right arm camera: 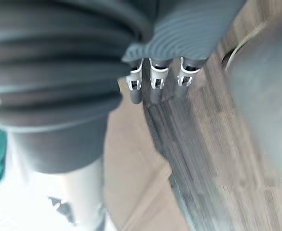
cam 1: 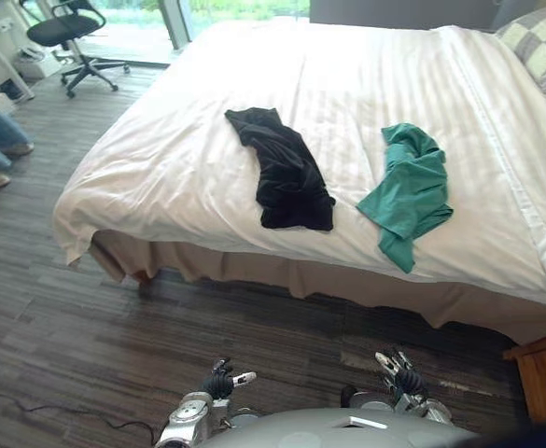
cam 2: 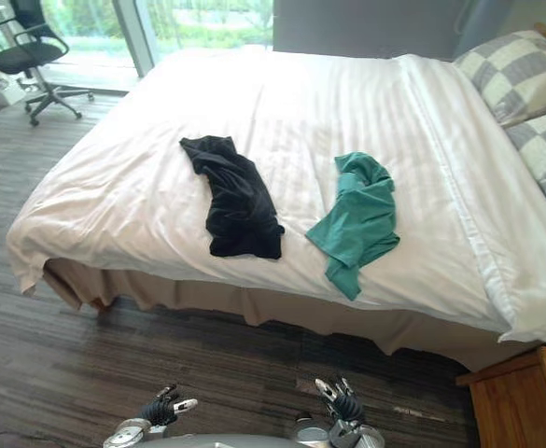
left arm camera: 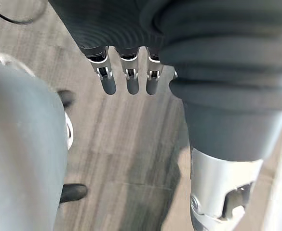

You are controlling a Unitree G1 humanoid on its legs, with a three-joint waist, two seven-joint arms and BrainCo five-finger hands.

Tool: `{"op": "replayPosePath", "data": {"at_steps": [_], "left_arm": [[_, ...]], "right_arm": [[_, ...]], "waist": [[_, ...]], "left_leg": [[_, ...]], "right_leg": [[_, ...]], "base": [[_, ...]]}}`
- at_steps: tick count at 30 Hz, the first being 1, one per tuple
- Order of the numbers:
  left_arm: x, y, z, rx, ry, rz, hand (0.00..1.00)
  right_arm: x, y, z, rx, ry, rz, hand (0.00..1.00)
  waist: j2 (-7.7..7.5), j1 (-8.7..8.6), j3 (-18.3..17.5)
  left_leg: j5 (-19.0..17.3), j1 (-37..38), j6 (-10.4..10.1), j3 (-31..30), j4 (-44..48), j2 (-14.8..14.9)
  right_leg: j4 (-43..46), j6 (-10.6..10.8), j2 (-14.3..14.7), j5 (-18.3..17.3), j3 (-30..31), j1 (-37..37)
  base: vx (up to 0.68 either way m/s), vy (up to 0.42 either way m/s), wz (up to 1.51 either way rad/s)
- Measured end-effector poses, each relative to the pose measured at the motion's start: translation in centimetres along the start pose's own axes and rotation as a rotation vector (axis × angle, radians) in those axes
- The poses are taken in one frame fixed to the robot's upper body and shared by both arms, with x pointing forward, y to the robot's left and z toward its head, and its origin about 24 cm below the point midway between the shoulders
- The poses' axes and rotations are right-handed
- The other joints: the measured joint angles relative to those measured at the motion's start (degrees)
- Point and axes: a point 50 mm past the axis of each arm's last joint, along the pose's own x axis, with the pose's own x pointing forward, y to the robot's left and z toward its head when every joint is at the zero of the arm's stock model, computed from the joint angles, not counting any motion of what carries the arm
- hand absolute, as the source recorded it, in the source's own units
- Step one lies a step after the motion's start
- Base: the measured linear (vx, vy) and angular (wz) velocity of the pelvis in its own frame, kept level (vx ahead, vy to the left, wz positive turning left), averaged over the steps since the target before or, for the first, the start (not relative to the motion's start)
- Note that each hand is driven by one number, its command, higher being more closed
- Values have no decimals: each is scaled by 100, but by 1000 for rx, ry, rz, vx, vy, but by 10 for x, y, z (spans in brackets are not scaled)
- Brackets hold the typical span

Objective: Tidy the bed and pick cloth on bed and put in laundry

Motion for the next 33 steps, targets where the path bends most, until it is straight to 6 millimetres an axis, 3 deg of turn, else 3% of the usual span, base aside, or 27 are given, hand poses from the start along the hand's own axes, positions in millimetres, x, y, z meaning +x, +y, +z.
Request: {"op": "replayPosePath", "data": {"at_steps": [2, 3, 4, 5, 6, 7, 10, 12, 14, 15, 16, 17, 18, 19, 20, 24, 26, 28, 30, 31, 33], "left_arm": [[0, -4, -1, -30, -4, -27, 0], [0, -3, 3, -25, -18, -33, 0], [1, -4, 6, -25, -30, -45, 0], [2, -12, 7, -46, -38, -74, 0], [3, -17, 7, -58, -44, -89, 0], [2, -26, 3, -73, -34, -110, 0], [2, -19, 6, -52, -51, -100, 0], [3, -16, 12, -25, -57, -98, 0], [5, -13, 18, 29, -55, -93, 0], [6, -14, 17, 28, -33, -88, 0], [7, -19, 14, 47, -1, -99, 0], [7, -20, 13, 58, 17, -104, 0], [9, -23, 15, 90, 38, -116, 0], [10, -27, 13, 58, 42, -110, 0], [10, -27, 13, 45, 43, -106, 0], [8, -23, 10, -29, 41, -75, 0], [3, 17, 12, -429, -10, 216, 0], [-7, 53, 8, -606, -47, 392, 0], [-37, 107, -12, -860, -99, 650, 0], [-46, 119, -18, -922, -118, 714, 0], [-84, 158, -44, -1181, -227, 948, 0]], "right_arm": [[-2, -2, -3, -20, 15, -3, 0], [-1, 0, -2, -24, 15, 2, 0], [-1, -2, -2, -36, 20, 0, 0], [0, -6, 4, -44, 7, -7, 0], [-1, -9, 6, -39, -1, -16, 0], [-2, -15, 11, -51, -9, -30, 0], [1, -6, 7, -37, 1, -12, 0], [5, 5, 7, -20, -4, 12, 0], [7, 11, 4, 2, -3, 22, 0], [7, 11, 5, 7, -5, 22, 0], [10, 12, 12, 7, -32, 33, 0], [10, 13, 14, 14, -44, 38, 0], [2, 5, 5, 110, -74, -16, 0], [3, 3, 11, 115, -93, -35, 0], [3, 3, 11, 118, -98, -38, 0], [-1, -6, 10, 141, -105, -90, 0], [-4, -19, 18, 262, -176, -245, 0], [-9, -34, 29, 325, -250, -333, 0], [-29, -71, 51, 422, -413, -501, 0], [-36, -83, 56, 440, -455, -549, 0], [-72, -127, 80, 484, -633, -716, 0]], "waist": [[-29, -49, 57], [-120, -29, 78], [-209, 24, 62], [-31, 22, 135], [73, 21, 172], [276, 66, 201], [86, 76, 143], [-114, 84, 202], [-273, 100, 303], [-258, 91, 327], [-150, 64, 382], [-86, 13, 372], [-136, -155, 330], [10, -119, 337], [43, -92, 341], [55, -94, 337], [-63, -51, 249], [-189, 5, 224], [-294, 43, 161], [-307, 59, 147], [-247, 62, 33]], "left_leg": [[165, -253, 77, -86, 1020, 221], [296, -406, 138, -133, 1343, 235], [-25, -488, 33, -319, 973, -24], [43, -496, 160, -409, 274, -268], [172, -491, 240, -453, -59, -334], [620, -507, 352, -644, -460, -432], [458, -312, 332, -512, -525, -526], [304, -171, 331, -463, -535, -583], [247, 167, 305, -331, -752, -696], [249, 460, 308, -305, -1002, -753], [283, 704, 358, -295, -1146, -728], [267, 786, 336, -303, -1194, -699], [274, 855, -68, -858, -1231, -443], [279, 894, -76, -833, -1249, -339], [280, 906, -78, -834, -1227, -318], [354, 919, -23, -968, -1195, -398], [370, 823, -16, -1152, -1269, -455], [373, 714, -16, -1194, -1291, -518], [390, 606, 5, -1319, -1307, -578], [409, 610, 12, -1324, -1316, -598], [429, 595, 11, -1326, -1358, -634]], "right_leg": [[-87, -61, 26, 40, 244, 148], [-121, -66, -48, 64, 331, 186], [-138, -21, -213, 116, 508, 220], [-166, 37, -224, 151, 589, 206], [-200, 65, -204, 164, 623, 217], [-247, 129, -92, 163, 715, 229], [-451, 233, -171, 153, 758, 407], [-210, 296, -252, -83, 744, 374], [590, 370, -475, -422, 291, 185], [1354, 445, -608, -509, -166, -50], [2343, 448, -674, -555, -507, -446], [2420, 364, -651, -650, -563, -529], [1016, 82, -139, 98, -157, -691], [945, 23, -22, 62, -172, -663], [939, 3, -3, 50, -173, -647], [653, 0, -112, 38, -338, -140], [201, 118, -225, 108, -559, 96], [10, 167, -260, 139, -686, 142], [-202, 250, -317, 200, -837, 225], [-240, 262, -335, 208, -880, 270], [-405, 304, -365, 238, -1005, 392]], "base": [[95, -42, -38], [165, -24, -53], [142, 51, -62], [130, 90, -64], [84, 133, -62], [94, 145, -61], [128, 89, -21], [148, 75, -13], [131, 46, -22], [143, 58, -31], [146, 68, -23], [623, -120, 106], [747, -207, 114], [771, -234, 108], [326, -87, -3], [143, 10, 27], [61, 60, 55], [-14, 31, 38], [1, 28, 41], [8, 23, 41], [3, 19, 29]]}}
